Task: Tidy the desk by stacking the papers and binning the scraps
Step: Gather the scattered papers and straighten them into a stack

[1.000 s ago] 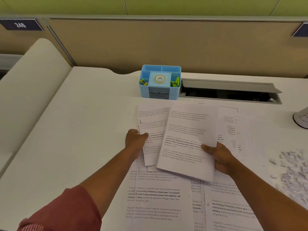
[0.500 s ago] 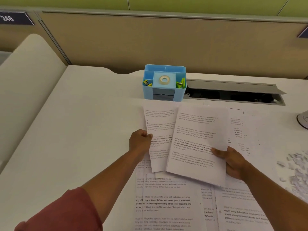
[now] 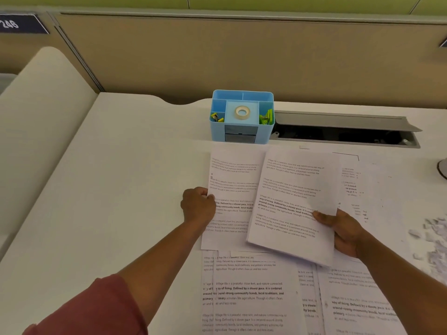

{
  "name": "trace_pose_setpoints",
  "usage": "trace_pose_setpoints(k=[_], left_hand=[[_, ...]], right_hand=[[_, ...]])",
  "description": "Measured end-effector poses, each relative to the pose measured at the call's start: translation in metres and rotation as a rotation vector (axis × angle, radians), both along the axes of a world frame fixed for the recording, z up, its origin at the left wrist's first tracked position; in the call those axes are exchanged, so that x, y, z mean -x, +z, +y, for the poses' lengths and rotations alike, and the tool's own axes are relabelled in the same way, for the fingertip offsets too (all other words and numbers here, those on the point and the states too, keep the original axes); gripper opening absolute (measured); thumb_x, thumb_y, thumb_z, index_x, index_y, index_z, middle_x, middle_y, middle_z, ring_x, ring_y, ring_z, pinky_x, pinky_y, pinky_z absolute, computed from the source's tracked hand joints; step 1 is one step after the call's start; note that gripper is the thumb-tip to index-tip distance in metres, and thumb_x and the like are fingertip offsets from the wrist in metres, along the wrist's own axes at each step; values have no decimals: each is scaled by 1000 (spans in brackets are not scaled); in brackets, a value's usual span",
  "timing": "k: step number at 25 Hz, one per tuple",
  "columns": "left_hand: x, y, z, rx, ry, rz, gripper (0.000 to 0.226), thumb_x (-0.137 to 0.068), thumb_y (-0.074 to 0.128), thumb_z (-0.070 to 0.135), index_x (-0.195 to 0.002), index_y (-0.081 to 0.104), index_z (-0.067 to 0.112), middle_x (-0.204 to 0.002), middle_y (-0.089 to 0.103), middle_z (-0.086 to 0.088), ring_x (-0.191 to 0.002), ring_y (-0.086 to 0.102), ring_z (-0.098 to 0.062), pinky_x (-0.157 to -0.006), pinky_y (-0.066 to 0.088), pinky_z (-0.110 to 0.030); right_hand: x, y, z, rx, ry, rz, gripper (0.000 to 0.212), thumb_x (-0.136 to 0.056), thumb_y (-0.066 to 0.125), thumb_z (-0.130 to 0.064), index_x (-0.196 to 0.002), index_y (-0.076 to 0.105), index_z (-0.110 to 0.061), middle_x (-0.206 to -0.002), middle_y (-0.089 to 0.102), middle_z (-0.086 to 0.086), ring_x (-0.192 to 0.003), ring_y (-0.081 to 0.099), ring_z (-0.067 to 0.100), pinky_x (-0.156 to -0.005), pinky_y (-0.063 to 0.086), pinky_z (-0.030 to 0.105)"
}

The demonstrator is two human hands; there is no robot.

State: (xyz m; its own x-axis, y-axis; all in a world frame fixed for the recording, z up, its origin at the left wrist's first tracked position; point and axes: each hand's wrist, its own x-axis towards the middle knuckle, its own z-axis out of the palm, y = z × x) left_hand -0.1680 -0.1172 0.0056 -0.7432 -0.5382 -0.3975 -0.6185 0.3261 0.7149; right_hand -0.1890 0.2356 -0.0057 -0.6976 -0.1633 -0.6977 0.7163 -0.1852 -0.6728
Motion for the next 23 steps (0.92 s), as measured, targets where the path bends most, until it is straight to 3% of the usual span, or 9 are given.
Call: trace_pose_setpoints(k=[2, 5, 10, 15, 18, 23], left_hand=[[2, 1, 4, 13, 45, -4, 13, -87, 69, 14, -74, 69, 16, -87, 71, 1, -80, 69, -18, -74, 54, -28], [6, 5, 5, -112, 82, -5, 14, -88, 68, 11, -74, 66, 11, -82, 71, -1, -70, 67, -14, -58, 50, -23], [6, 9, -3, -139, 62, -2, 18, -89, 70, 13, -72, 65, 16, -80, 71, 0, -75, 67, -17, -65, 53, -26], [2, 33, -15, 61, -28, 185, 6, -89, 70, 14, -87, 75, 12, -77, 71, 7, -68, 66, -6, -54, 44, -7], [-3, 50, -24, 163, -69, 315, 2, -89, 69, 9, -91, 69, 11, -79, 67, 4, -71, 63, -10, -59, 45, -14], [-8, 79, -37, 142, -145, 325, 40, -99, 58, 8, -136, 45, 20, -93, 59, 2, -82, 61, -13, -69, 49, -22]], right_hand=[[0, 0, 0, -3, -4, -4, 49, -83, 66, -5, -131, 60, -15, -126, 70, 17, -109, 69, 40, -81, 60, 56], [0, -1, 0, -1, -18, -9, 47, -83, 66, -5, -129, 60, -16, -125, 70, 17, -110, 69, 41, -83, 59, 59], [0, 1, -2, -6, -14, -10, 46, -84, 65, -4, -128, 60, -15, -123, 70, 18, -109, 69, 41, -82, 59, 59], [0, 2, -3, -25, -26, -17, 49, -82, 67, -6, -130, 60, -14, -124, 70, 17, -110, 68, 40, -83, 59, 58], [0, -1, -1, -36, -30, -18, 53, -83, 67, -7, -135, 58, -12, -127, 69, 17, -115, 66, 41, -88, 57, 60], [1, -4, 1, -46, -30, -27, 48, -90, 64, -4, -136, 57, -12, -127, 69, 16, -116, 66, 40, -99, 50, 63]])
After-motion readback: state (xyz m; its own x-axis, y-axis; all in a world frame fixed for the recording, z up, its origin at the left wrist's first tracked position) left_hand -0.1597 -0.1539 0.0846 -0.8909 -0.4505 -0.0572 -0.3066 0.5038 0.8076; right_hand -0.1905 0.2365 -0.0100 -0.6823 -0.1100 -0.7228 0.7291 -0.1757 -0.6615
